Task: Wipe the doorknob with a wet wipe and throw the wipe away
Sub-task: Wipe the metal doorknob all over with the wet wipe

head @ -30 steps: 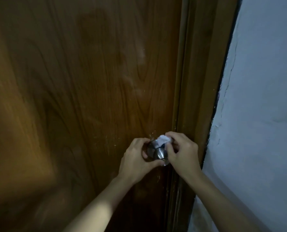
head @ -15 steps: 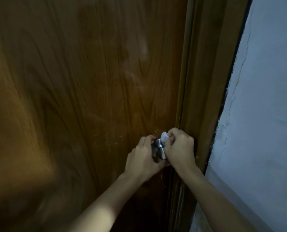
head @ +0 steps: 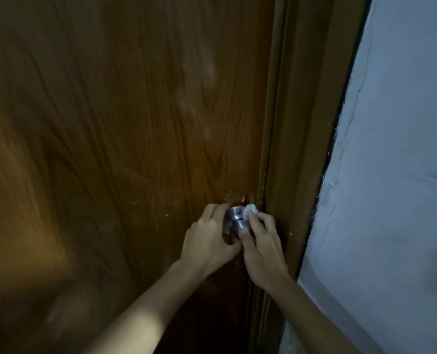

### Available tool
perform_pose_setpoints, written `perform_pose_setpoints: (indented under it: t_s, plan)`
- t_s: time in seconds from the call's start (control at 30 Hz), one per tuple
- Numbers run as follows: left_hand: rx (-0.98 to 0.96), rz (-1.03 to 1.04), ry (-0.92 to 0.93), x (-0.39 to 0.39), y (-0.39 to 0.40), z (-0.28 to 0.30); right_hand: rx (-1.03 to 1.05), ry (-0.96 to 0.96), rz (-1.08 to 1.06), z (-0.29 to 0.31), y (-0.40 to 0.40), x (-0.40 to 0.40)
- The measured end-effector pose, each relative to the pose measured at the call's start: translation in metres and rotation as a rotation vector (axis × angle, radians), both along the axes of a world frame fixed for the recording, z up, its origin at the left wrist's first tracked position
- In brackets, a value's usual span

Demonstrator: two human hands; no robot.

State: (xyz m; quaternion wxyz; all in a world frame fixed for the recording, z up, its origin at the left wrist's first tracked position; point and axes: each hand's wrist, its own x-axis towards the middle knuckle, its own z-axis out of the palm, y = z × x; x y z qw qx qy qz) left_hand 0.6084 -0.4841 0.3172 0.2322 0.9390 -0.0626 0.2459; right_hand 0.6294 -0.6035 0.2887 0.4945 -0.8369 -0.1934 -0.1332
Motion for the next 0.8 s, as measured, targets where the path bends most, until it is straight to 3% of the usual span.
perform_pose_setpoints:
  t_s: [0.6,0.67,0.8]
  plan:
    - [0.063,0.008,0.0,0.001,0.002,0.005,0.473,0.424,0.001,0.003,0.018,-0.005]
    - [0.061,0.008,0.003,0.0,0.003,0.005,0.42,0.407,-0.033,0.002,0.018,-0.004]
    - [0.059,0.007,0.008,0.0,0.003,0.005,0.098,0.14,-0.06,0.003,0.013,-0.008]
